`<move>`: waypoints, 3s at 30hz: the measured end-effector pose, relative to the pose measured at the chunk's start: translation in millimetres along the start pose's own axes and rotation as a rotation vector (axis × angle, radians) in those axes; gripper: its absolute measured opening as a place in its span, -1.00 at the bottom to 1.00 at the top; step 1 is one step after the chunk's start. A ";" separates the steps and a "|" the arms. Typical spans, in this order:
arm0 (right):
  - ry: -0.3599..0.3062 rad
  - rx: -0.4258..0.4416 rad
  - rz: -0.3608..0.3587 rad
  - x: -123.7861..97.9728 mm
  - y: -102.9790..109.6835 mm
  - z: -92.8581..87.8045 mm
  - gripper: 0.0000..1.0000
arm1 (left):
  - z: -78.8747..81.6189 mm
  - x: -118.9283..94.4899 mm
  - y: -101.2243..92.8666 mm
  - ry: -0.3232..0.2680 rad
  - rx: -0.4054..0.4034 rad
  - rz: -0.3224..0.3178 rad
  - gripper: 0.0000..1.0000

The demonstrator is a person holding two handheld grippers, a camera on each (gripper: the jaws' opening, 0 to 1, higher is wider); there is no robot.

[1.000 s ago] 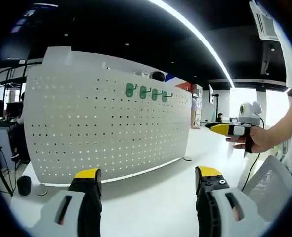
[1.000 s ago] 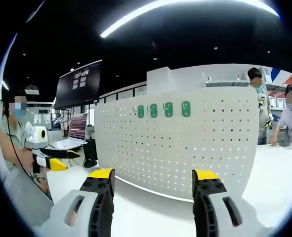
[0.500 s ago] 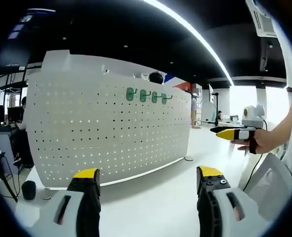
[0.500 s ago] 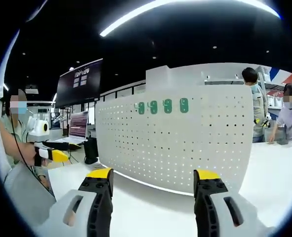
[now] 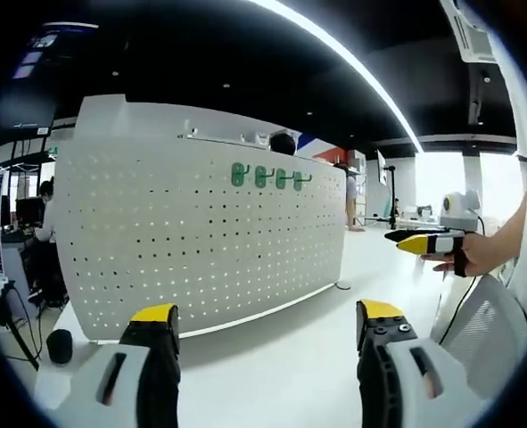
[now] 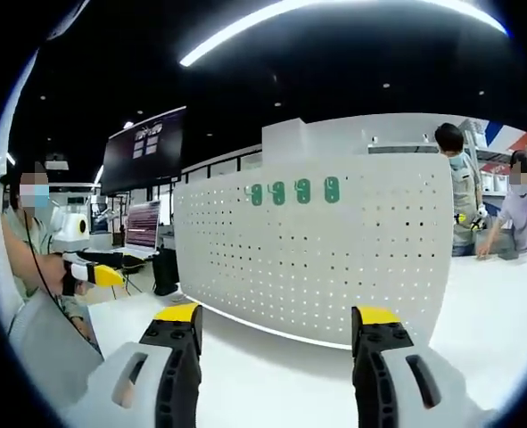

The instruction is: Insert the hook assembly into the mounting plate slot until the hook locks in place.

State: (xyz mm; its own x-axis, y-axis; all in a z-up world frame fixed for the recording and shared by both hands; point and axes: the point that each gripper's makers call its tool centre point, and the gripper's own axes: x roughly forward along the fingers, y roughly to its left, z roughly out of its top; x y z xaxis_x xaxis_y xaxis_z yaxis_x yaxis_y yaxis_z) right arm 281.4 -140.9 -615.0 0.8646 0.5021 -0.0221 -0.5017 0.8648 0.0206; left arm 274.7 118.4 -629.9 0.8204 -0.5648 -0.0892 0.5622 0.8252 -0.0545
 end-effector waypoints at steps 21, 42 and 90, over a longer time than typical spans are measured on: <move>0.002 0.005 -0.010 -11.6 4.0 -6.3 0.35 | 2.7 -5.0 1.6 -0.018 -0.002 0.011 0.73; 0.006 -0.008 -0.018 -12.9 3.1 -7.5 0.35 | 2.0 -6.5 2.6 -0.019 0.018 0.013 0.71; 0.035 -0.028 -0.014 -13.7 8.4 -16.6 0.34 | -4.6 -9.0 5.2 -0.012 0.005 0.021 0.70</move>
State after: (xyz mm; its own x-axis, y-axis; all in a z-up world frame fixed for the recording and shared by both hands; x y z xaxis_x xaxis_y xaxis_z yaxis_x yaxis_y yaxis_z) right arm 264.8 -140.3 -631.1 0.8701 0.4897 -0.0569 -0.4908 0.8712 -0.0080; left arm 269.8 127.8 -633.9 0.8332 -0.5473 -0.0784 0.5453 0.8369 -0.0474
